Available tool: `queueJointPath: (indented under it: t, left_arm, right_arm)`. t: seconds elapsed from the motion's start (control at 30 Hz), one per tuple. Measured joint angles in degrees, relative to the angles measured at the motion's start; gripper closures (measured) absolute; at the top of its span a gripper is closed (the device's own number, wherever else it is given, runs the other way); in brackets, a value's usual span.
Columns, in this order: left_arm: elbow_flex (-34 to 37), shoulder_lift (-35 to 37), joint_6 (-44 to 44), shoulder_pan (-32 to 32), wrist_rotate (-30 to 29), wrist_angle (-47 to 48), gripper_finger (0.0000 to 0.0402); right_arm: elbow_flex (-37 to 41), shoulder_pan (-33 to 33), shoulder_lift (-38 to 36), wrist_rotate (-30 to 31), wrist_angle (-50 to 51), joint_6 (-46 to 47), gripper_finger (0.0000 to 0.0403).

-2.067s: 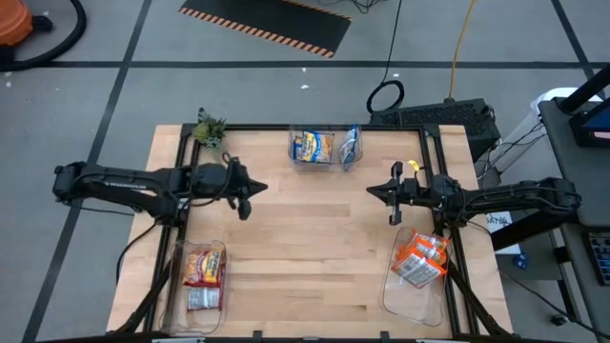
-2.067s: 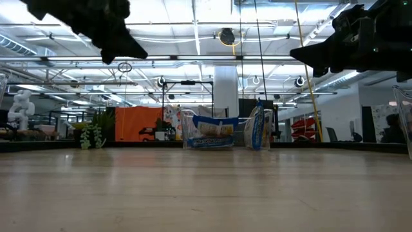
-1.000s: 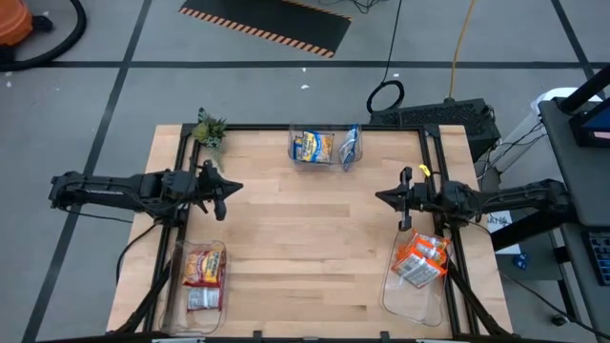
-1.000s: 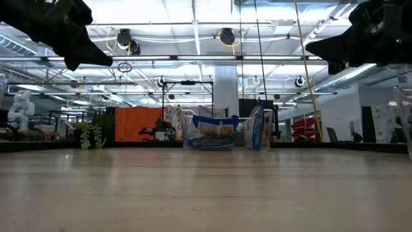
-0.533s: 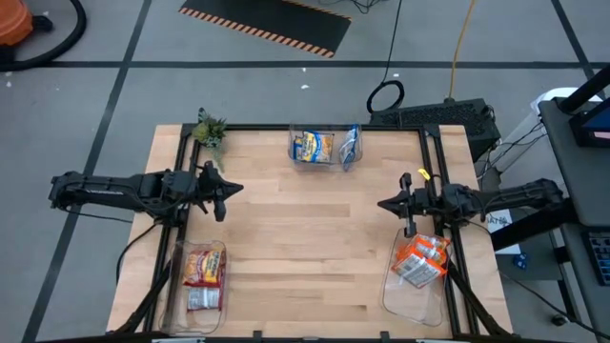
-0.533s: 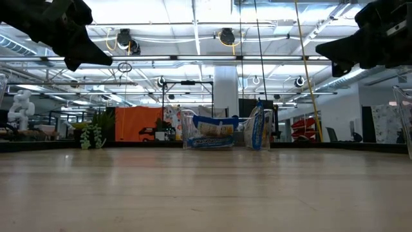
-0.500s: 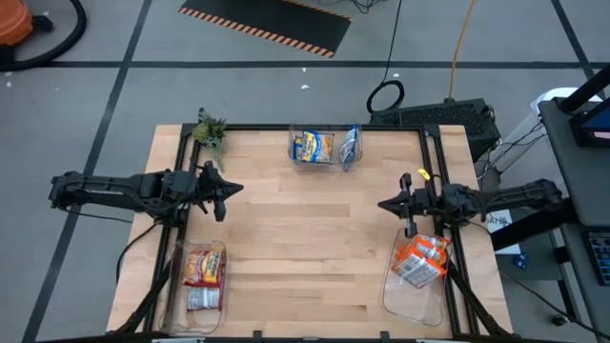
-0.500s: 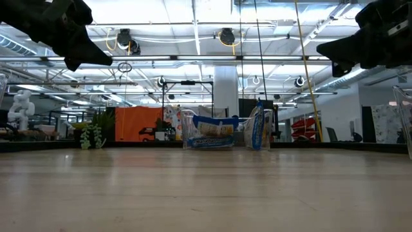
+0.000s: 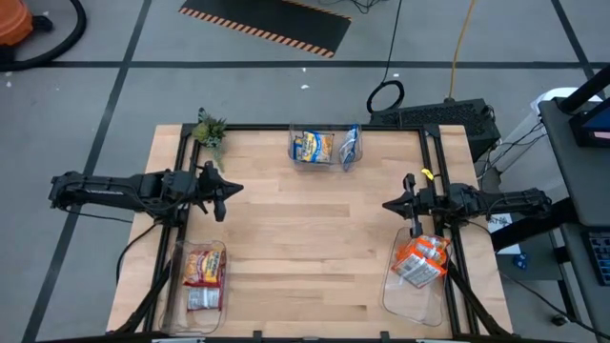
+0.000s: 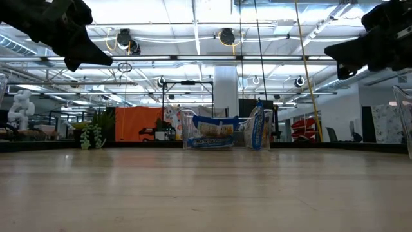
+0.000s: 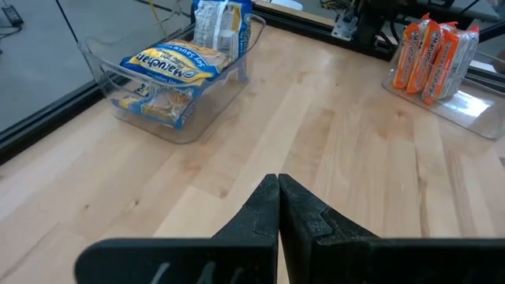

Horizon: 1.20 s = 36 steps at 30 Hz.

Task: Sort Maruchan noodles
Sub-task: Return to Home Position

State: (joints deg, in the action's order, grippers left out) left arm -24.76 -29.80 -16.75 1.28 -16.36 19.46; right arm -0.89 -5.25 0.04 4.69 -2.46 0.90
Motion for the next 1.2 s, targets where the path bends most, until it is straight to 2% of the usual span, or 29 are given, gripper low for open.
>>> queueJointPath:
  t: [0.1, 0.37, 0.5, 0.6, 0.83, 0.93, 1.2]
  left_arm:
    - [0.00, 0.00, 0.04, 0.00, -0.01, 0.04, 0.0400]
    - [0.00, 0.00, -0.08, 0.00, 0.02, 0.22, 0.0400]
    - [0.00, 0.24, 1.02, -0.01, 3.33, 0.26, 0.0400]
    - [-0.01, 2.36, 3.16, 0.35, 5.44, 0.93, 0.0400]
    - [3.62, 12.74, 5.97, 0.79, 4.31, 4.47, 0.0401]
    - [7.06, 17.58, 5.61, 0.79, 4.31, 2.05, 0.0401]
    - [17.47, 24.52, 10.51, 0.79, 4.38, -15.15, 0.0401]
  right_arm:
    - [-0.02, 0.01, 0.36, -2.22, 0.62, 0.34, 0.0403]
    - [-0.02, 0.01, 0.36, -1.91, 0.90, -0.09, 0.0403]
    - [-0.02, 0.01, 0.36, -1.91, 0.59, 1.28, 0.0403]
    - [-0.02, 0.01, 0.36, -1.91, 0.53, 1.37, 0.0403]
    - [-0.02, 0.01, 0.36, -1.86, 0.41, 1.43, 0.0403]
    - [-0.02, 0.01, 0.36, -1.85, 0.39, 1.43, 0.0403]
    - [-0.02, 0.01, 0.38, -1.82, 0.35, 1.43, 0.0403]
